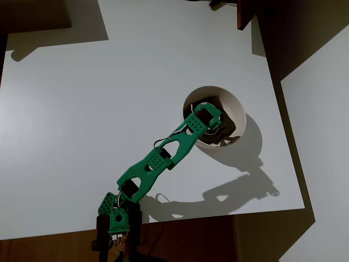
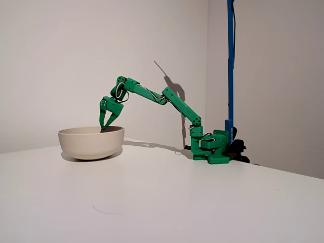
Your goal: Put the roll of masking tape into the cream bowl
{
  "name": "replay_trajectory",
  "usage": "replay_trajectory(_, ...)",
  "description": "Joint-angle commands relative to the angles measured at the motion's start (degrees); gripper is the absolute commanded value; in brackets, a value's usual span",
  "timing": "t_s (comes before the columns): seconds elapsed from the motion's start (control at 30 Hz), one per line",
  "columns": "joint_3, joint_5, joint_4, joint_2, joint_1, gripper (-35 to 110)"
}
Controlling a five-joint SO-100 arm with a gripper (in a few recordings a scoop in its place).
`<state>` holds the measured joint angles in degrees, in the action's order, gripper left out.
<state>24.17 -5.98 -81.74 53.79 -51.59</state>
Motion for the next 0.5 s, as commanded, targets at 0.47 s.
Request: replay_trajectory(0.47, -2.8, 4.5, -16.9, 38.1, 14.9, -8)
